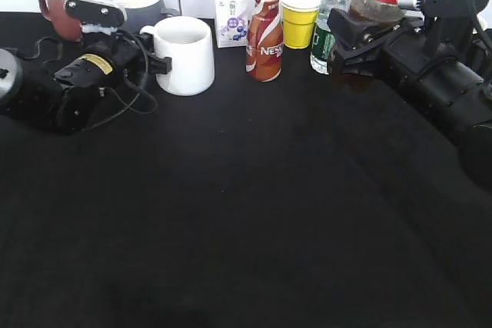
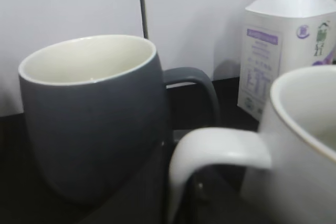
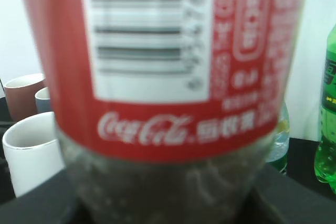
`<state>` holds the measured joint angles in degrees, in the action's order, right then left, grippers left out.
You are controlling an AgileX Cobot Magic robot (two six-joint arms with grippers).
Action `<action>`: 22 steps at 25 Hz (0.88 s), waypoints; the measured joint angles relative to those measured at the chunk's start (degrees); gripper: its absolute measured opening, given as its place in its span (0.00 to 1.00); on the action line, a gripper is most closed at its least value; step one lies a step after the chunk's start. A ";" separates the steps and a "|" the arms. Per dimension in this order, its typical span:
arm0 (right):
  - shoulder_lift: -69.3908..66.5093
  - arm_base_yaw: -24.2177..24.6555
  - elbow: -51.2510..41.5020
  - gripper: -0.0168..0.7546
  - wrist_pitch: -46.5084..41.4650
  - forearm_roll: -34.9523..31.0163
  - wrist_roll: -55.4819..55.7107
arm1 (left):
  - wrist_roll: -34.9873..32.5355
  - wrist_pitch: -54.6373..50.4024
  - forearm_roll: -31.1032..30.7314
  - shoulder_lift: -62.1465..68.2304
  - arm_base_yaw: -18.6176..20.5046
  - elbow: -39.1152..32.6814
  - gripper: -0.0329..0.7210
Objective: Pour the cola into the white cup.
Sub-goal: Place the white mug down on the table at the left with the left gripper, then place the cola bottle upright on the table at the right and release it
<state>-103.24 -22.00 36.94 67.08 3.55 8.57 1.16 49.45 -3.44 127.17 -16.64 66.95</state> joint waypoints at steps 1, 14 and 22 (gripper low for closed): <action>0.00 0.00 0.00 0.52 0.00 0.00 -0.07 | 0.00 0.01 0.21 0.00 0.00 -0.33 0.30; -0.54 0.00 0.05 0.52 0.15 -26.33 -16.26 | 0.29 6.05 0.07 -27.25 -0.11 -32.31 0.40; -17.47 3.19 13.48 0.52 0.33 -27.70 -16.87 | 4.08 -0.18 -4.48 -37.32 -0.63 -34.12 0.40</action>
<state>-120.70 -18.80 50.42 67.41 -24.15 -8.29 5.24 49.27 -7.93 89.85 -17.27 32.83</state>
